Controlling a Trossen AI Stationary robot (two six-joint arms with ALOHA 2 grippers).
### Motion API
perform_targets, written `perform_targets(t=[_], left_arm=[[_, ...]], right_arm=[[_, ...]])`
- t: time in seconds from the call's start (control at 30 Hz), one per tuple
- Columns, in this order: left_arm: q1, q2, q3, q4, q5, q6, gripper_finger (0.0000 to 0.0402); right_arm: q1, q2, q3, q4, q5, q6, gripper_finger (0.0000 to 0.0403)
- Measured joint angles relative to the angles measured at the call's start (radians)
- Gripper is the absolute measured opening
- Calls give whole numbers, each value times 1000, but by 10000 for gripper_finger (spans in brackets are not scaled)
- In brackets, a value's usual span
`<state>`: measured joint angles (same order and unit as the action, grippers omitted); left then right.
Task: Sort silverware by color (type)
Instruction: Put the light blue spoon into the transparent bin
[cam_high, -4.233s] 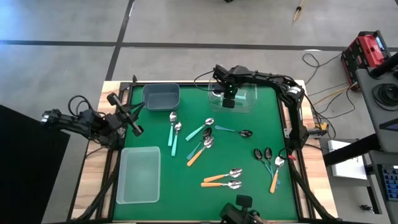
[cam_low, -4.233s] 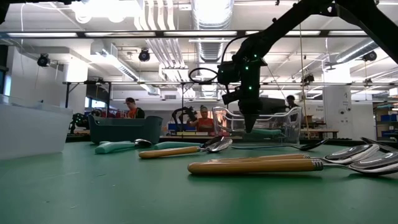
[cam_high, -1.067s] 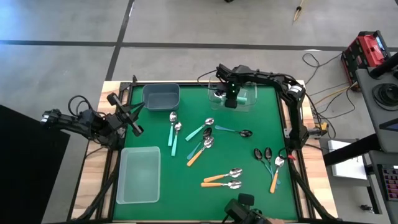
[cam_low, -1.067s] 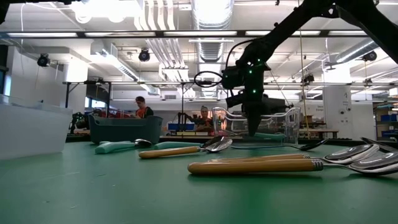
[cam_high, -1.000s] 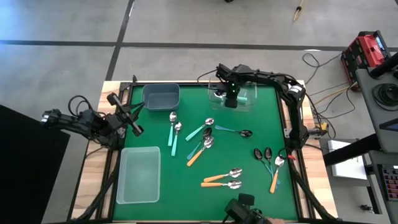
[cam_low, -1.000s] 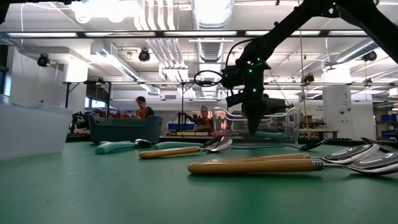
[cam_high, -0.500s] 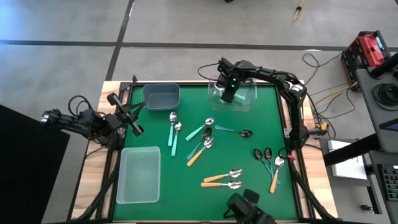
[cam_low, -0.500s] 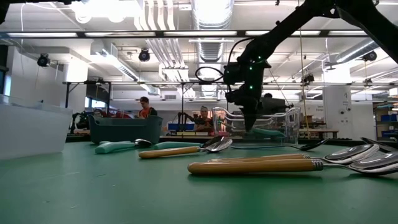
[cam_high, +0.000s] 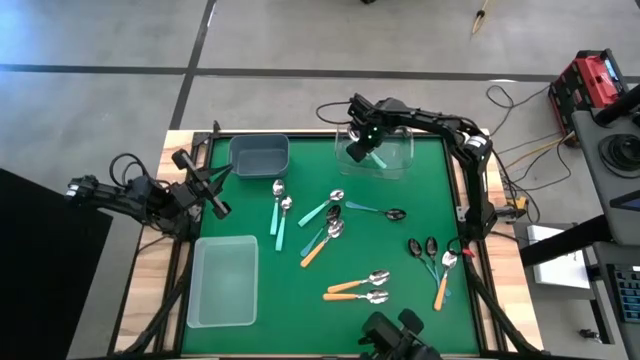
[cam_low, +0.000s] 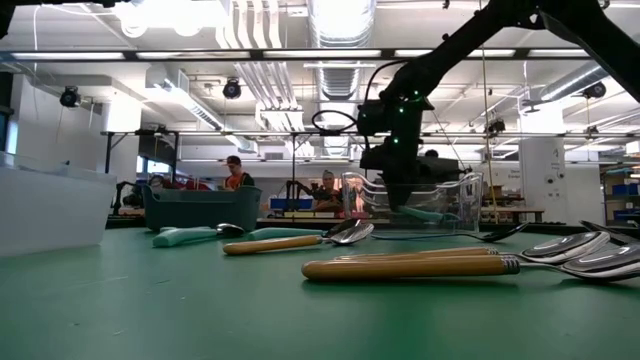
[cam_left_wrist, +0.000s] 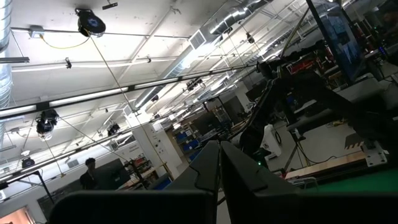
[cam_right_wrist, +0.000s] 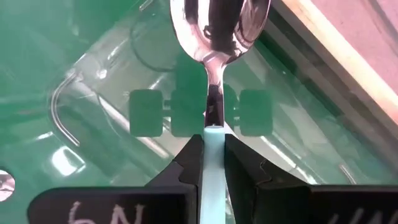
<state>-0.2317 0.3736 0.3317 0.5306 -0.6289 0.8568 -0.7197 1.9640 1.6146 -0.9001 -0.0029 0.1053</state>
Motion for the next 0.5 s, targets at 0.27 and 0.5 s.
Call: perform_targets(t=[0.27,0.5], left_arm=[[0,0,0,0,0,0,0],[0,0,0,0,0,0,0]], right_arm=[[25,3,0,-11,5,-211,34],[28,32,0,-25,3,-254,34]])
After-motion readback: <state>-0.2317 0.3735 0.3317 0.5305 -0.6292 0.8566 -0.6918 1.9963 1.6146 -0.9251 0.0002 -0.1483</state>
